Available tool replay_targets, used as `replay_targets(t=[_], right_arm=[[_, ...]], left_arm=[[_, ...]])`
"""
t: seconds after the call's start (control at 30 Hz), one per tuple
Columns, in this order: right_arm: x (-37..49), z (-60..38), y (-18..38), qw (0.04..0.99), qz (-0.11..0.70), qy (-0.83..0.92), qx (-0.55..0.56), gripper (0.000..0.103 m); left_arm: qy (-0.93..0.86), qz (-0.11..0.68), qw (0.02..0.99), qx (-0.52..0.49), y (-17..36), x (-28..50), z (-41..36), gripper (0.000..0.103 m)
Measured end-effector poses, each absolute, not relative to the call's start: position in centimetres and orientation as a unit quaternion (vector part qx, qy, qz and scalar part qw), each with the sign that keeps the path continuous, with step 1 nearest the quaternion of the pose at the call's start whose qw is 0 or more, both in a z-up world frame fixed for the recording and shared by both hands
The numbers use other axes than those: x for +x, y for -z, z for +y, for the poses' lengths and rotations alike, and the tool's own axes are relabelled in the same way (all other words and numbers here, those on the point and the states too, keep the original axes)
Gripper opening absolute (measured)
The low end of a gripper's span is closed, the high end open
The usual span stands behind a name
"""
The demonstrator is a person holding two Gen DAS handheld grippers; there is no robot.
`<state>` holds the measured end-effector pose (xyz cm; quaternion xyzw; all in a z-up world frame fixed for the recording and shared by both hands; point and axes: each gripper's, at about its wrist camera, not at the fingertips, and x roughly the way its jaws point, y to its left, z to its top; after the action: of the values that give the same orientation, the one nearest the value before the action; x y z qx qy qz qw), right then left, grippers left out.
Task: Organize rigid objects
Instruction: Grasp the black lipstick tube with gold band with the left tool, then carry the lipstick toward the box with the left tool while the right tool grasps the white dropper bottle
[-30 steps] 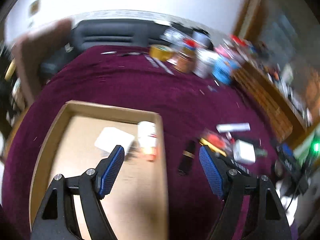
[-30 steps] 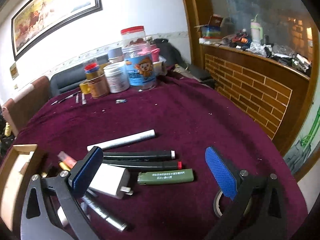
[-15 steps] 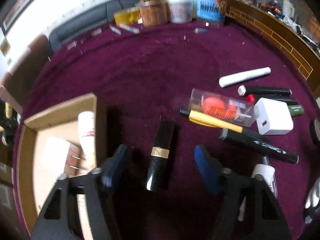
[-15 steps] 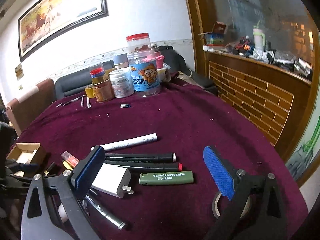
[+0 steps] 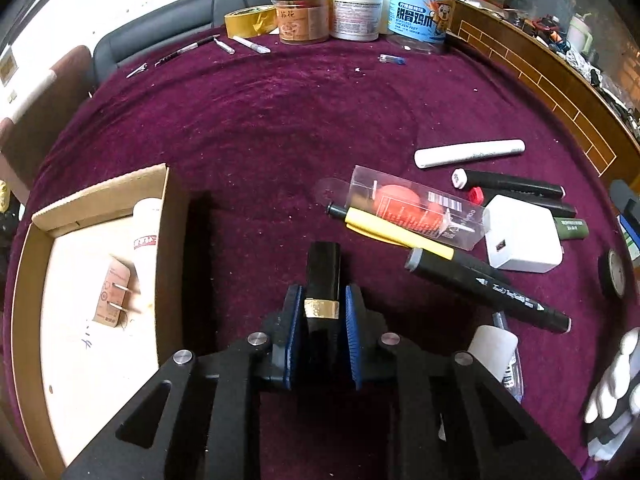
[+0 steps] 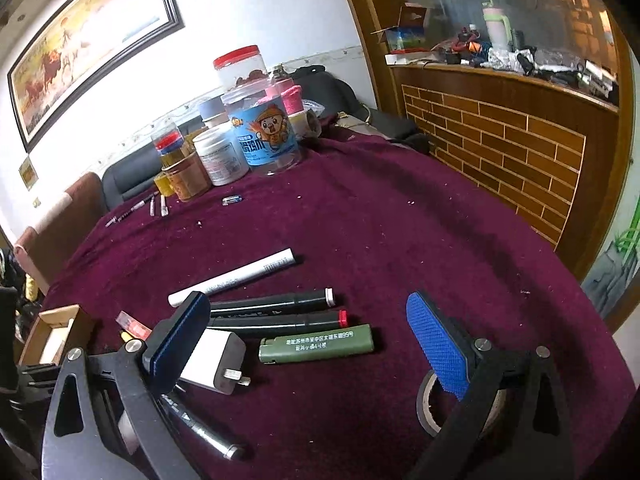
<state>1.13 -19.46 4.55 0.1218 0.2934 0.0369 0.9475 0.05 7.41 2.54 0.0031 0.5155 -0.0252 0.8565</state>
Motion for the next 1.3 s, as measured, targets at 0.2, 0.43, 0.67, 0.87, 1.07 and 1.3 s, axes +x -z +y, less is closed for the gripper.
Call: replay_targets(t=[0.2, 0.43, 0.67, 0.87, 1.07, 1.3], right_arm=[[1.3, -18.9, -4.4, 0.949, 0.298, -0.026, 0.103, 0.099], [1.5, -17.8, -4.1, 0.948, 0.308, -0.024, 0.073, 0.099], [0.4, -17.2, -4.3, 0.934, 0.336, -0.070, 0.098, 0.099], [-3.2, -12.6, -5.0, 0.886, 0.383, -0.225, 0.132, 0.090], [-3.2, -7.2, -3.4, 0.849, 0.444, -0.268, 0.106, 0.057], [-1.7, -4.1, -1.5, 0.850, 0.471, -0.227, 0.069, 0.054]], left_arm=[[0.091, 0.481, 0.866, -0.103, -5.2, -3.6, 9.6, 0.014], [0.104, 0.401, 0.893, -0.174, -9.2, -11.1, 13.8, 0.015], [0.063, 0.358, 0.922, -0.133, -11.2, -15.4, 16.9, 0.015], [0.059, 0.353, 0.923, -0.143, -10.1, -16.1, 18.9, 0.015], [0.058, 0.354, 0.919, -0.163, -9.3, -16.7, 20.6, 0.015], [0.050, 0.361, 0.914, -0.178, -8.2, -16.6, 22.4, 0.015]])
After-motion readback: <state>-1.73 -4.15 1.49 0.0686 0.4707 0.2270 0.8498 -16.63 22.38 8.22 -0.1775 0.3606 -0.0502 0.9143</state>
